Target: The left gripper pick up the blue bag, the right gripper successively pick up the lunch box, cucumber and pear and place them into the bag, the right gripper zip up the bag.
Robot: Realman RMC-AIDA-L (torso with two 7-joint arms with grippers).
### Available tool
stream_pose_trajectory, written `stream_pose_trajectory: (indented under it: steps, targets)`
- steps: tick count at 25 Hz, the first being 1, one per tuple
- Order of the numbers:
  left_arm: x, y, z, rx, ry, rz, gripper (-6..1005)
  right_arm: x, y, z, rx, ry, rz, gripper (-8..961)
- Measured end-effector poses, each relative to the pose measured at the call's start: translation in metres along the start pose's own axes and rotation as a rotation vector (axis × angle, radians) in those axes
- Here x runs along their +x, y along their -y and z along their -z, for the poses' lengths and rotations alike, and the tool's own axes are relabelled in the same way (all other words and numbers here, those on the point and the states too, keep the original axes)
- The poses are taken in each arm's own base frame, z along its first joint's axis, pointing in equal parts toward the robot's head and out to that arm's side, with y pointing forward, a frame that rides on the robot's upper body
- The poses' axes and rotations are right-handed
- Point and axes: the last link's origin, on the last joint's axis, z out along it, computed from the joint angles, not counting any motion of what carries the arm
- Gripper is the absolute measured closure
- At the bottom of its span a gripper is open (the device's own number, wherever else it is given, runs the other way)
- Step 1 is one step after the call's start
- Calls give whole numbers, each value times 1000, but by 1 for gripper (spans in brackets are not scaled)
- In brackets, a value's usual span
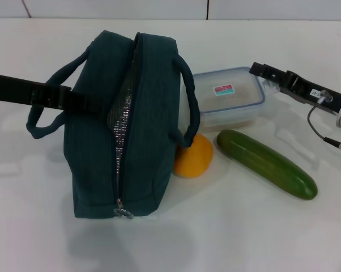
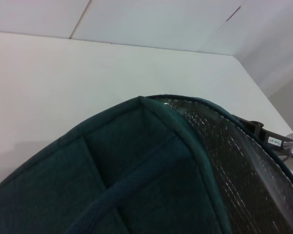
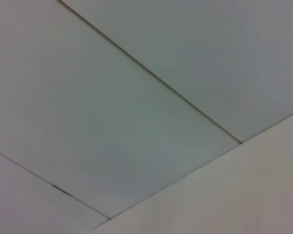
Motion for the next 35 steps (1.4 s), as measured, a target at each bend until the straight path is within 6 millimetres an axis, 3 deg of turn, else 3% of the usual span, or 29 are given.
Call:
stream_pose_trajectory:
  steps: [5, 15, 18, 29, 35]
  targets:
    - [0, -1, 0, -4, -3, -2, 962, 2, -1, -1, -8, -10, -13, 224]
    - [0, -2, 1, -10, -6, -7, 962, 6, 1, -3, 18, -18, -30, 438]
    - [0, -2, 1, -11, -5, -8, 962, 5, 2, -4, 27, -17, -29, 680]
    - [1, -1, 1, -10, -5, -8, 961, 5, 0, -8, 30, -28, -8, 703]
    - [2, -2, 1, -10, -6, -12, 961, 8, 0, -7, 29, -35, -24, 615]
